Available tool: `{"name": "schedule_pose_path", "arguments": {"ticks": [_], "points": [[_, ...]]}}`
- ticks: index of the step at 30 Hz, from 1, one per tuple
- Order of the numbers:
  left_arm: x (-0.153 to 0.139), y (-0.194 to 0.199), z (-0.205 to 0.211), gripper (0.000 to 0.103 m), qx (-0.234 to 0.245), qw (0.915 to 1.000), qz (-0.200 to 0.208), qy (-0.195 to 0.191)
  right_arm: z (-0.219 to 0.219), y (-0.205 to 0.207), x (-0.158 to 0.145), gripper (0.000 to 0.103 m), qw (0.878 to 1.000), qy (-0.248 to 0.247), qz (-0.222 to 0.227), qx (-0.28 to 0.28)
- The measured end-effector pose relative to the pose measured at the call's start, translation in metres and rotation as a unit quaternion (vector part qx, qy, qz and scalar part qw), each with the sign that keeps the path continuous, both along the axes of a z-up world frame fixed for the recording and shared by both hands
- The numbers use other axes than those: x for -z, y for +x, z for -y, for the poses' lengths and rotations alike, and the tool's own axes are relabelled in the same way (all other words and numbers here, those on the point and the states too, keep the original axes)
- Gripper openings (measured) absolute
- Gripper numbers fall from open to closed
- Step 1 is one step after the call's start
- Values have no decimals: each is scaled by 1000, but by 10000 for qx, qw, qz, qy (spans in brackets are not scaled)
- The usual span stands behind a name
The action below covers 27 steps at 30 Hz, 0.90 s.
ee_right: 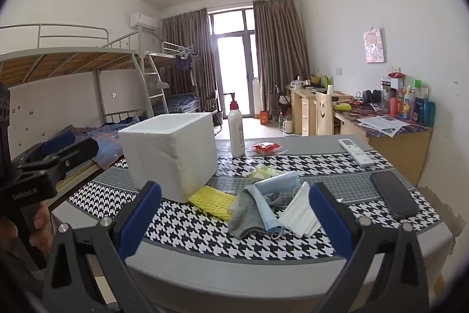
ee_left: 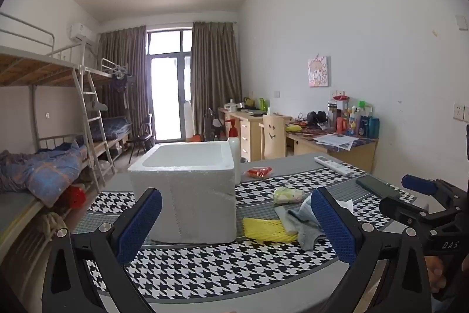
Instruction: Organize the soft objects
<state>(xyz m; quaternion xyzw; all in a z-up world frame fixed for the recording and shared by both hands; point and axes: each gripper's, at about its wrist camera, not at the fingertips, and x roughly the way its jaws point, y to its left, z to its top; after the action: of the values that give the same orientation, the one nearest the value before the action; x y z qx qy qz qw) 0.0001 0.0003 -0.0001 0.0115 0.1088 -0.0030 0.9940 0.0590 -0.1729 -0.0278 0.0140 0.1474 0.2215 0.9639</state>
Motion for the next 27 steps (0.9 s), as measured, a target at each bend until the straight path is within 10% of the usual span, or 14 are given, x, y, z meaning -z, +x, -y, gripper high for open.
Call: {"name": "schedule_pose_path", "arguments": {"ticks": [27], "points": [[1, 2, 6, 102, 191, 9998, -17, -5, 4, -4, -7, 102, 10000, 54, 24, 70]]}}
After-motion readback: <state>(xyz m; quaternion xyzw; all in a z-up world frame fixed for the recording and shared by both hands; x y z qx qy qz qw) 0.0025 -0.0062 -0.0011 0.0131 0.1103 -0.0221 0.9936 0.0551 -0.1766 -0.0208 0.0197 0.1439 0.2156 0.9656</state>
